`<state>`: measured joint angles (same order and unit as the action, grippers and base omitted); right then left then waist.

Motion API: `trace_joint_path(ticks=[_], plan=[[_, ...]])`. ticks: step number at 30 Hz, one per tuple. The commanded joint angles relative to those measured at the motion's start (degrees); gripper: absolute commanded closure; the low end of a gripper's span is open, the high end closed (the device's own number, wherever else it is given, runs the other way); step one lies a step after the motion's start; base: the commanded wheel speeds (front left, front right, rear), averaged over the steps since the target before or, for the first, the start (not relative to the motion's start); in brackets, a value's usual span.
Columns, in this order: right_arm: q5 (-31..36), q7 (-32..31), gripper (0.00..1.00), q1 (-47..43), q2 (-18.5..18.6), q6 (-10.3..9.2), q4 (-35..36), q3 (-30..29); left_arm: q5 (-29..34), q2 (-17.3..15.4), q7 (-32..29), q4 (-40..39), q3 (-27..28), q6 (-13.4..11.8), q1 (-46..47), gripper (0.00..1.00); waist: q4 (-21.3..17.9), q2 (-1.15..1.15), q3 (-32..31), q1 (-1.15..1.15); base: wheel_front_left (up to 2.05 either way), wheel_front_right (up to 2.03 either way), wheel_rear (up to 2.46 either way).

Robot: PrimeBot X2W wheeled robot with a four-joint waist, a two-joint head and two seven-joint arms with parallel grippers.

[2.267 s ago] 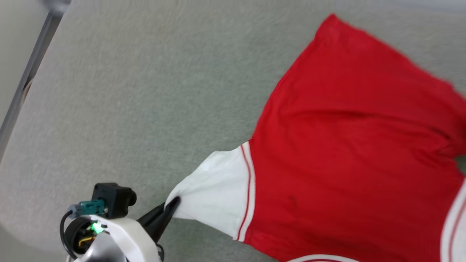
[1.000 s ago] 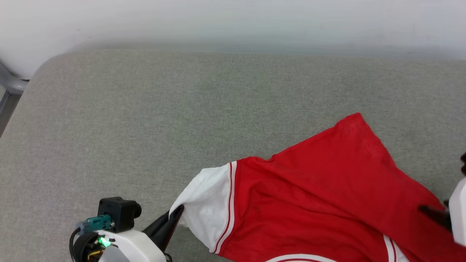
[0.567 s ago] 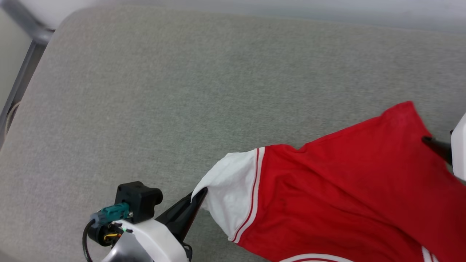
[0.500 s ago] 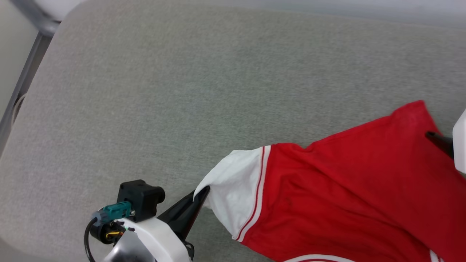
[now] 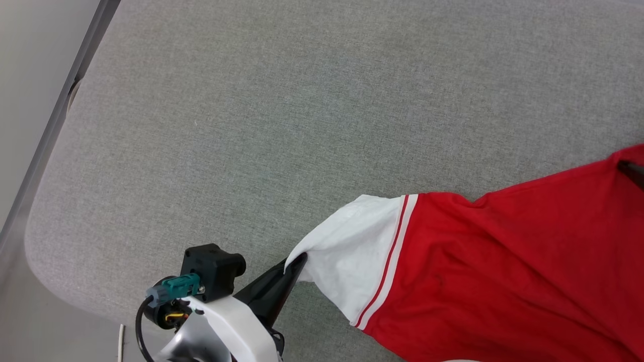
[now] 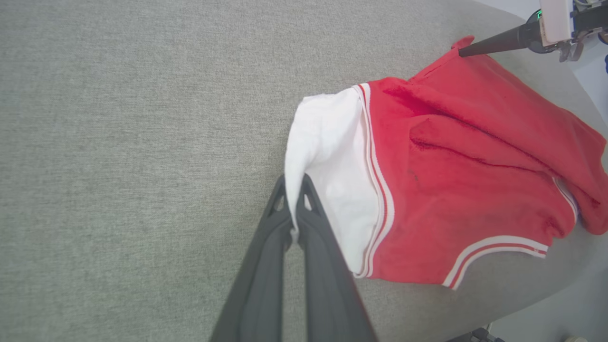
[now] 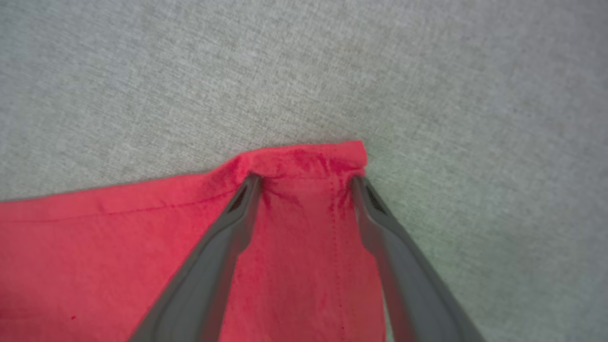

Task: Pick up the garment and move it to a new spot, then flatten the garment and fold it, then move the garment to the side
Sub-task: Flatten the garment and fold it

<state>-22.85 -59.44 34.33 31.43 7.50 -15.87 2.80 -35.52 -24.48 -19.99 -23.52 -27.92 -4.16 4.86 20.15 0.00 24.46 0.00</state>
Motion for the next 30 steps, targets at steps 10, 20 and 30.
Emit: trace_joint_path(ticks=[10,20,30], plan=[[-1.29,6.39,1.00,0.44,-0.57,-0.03,-4.44,2.81,-0.41,0.48,1.09,1.44,0.44,-0.03,1.12,1.00,-1.26,0.00,-1.65,0.00,0.00,0.00,0.00],[-2.34,19.14,1.00,3.58,-1.24,-0.04,-5.05,4.47,-0.79,-0.42,4.74,1.43,4.81,-1.22,1.45,1.00,-6.37,0.00,-8.26,0.00,0.00,0.00,0.00],[-4.18,28.98,1.00,5.59,-1.13,-0.04,1.14,4.79,1.78,0.16,11.05,-0.50,10.48,-3.12,6.61,1.00,-12.47,0.00,-14.57,0.00,0.00,0.00,0.00]])
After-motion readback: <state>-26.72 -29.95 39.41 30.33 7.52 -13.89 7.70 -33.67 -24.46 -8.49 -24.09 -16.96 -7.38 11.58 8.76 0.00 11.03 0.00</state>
